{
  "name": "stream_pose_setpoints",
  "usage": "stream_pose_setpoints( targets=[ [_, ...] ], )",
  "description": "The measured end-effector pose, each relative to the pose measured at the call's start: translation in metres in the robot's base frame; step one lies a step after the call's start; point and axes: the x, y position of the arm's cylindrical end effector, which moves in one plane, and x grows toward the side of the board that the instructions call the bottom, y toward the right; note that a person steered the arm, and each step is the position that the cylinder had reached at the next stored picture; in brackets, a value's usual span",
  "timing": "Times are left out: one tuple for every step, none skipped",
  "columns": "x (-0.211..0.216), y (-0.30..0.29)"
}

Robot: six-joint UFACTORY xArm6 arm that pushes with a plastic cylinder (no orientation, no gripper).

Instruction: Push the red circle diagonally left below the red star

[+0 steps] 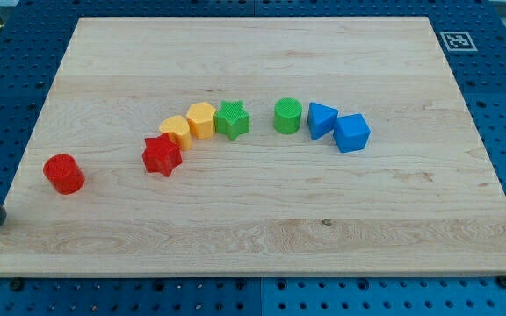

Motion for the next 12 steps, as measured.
stream_pose_setpoints(
  targets=[
    [-0.041,0.007],
    [-0.07,0.012],
    [-0.072,0.012],
    [-0.071,0.027],
    [-0.063,0.046],
    [-0.044,0.06],
    [-0.038,0.065],
    [-0.038,0.065],
    [-0.041,0.062],
    [-0.041,0.063],
    [-0.041,0.071],
    [-0.031,0.087]
  ],
)
